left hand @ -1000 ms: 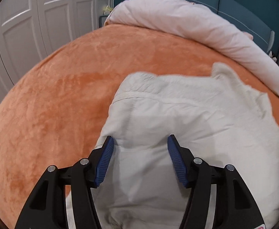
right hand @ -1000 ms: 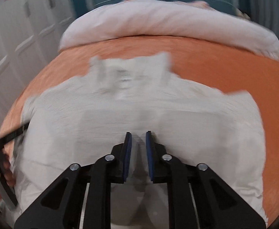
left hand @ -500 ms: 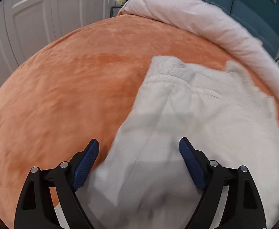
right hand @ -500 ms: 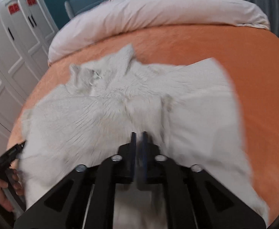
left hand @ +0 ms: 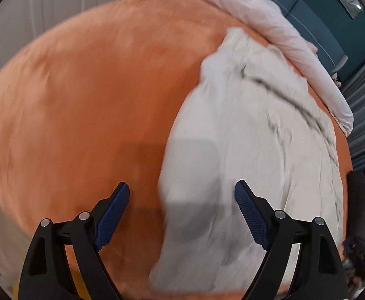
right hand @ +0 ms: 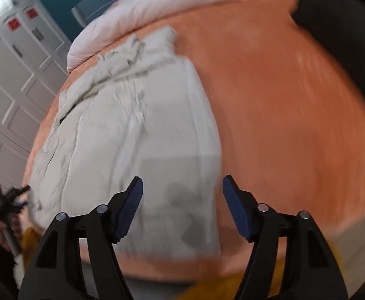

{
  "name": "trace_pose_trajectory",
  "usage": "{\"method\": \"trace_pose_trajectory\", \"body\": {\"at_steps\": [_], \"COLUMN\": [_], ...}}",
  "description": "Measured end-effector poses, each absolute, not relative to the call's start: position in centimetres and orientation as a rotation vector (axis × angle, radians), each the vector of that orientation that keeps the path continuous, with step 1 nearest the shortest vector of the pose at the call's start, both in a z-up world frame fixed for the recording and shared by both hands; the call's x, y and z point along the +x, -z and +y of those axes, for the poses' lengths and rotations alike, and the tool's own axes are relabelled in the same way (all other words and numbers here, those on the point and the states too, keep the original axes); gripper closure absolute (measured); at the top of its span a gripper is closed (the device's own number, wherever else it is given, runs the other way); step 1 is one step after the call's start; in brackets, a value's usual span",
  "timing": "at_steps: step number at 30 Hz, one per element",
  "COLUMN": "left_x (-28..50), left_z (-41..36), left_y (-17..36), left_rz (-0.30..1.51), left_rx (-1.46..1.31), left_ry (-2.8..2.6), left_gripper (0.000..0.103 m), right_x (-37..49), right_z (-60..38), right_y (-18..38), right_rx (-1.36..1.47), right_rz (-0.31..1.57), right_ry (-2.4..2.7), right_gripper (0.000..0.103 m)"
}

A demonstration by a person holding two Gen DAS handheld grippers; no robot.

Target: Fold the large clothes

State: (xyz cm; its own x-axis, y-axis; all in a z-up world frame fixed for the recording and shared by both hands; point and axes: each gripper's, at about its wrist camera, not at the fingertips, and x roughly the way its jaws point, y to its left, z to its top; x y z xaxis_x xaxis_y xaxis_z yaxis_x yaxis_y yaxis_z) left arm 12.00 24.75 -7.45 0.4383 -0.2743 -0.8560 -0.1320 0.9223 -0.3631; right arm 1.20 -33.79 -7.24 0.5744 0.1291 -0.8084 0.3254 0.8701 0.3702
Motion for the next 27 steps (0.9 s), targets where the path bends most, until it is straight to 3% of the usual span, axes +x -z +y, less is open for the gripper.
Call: {"method": "trace_pose_trajectory", "body": {"at_steps": [4,7,10,11,13,14,15,16,18,22,27], "left_x": [10.6,10.8,11.2,11.4,11.2,10.9,10.7,10.3,9.3,6.5,0.0], "left_z": [25.2,24.2,23.2,22.8,22.5,22.4,22.2,22.2,22.0,21.5,21.5], "left_y": [8.5,8.5,8.4,8.3,8.1,7.5,6.8,6.0,4.1,0.2,-2.7], "left_rz": [1.107,1.092,1.107,1.111,1.125,1.114,1.102,1.085,1.051,1.008,1.090], "left_rx": [-0.516,-0.485,-0.468,-0.470,-0.457,-0.447,-0.432,-0.422,-0.409,-0.330,-0.164], "left_ry": [0.070,0.076,0.099,0.131,0.143,0.158,0.176,0.198,0.235,0.284,0.343], "left_gripper": [0.020,0.020,0.036,0.050,0.065,0.080,0.087,0.092,0.095,0.096,0.096], "right_x": [-0.5,0.1,1.4,1.6,1.7,1.5,1.3,1.1,0.4,-1.7,-7.2], "right_z": [-33.2,-32.2,-31.2,-31.0,-30.8,-30.7,-30.7,-30.6,-30.2,-29.3,-27.3], "right_y": [10.1,10.8,11.0,11.0,10.9,10.5,10.1,9.4,7.6,3.7,0.6], "right_rx": [0.680,0.709,0.691,0.685,0.706,0.715,0.705,0.684,0.673,0.570,0.361], "right_rz": [0.993,0.984,0.986,0.984,0.985,0.977,0.969,0.957,0.922,0.903,1.056], "right_ry": [0.086,0.085,0.092,0.090,0.064,0.046,0.036,0.031,0.011,-0.032,-0.107], "right_gripper": [0.036,0.028,0.028,0.035,0.052,0.066,0.079,0.083,0.091,0.093,0.093]}}
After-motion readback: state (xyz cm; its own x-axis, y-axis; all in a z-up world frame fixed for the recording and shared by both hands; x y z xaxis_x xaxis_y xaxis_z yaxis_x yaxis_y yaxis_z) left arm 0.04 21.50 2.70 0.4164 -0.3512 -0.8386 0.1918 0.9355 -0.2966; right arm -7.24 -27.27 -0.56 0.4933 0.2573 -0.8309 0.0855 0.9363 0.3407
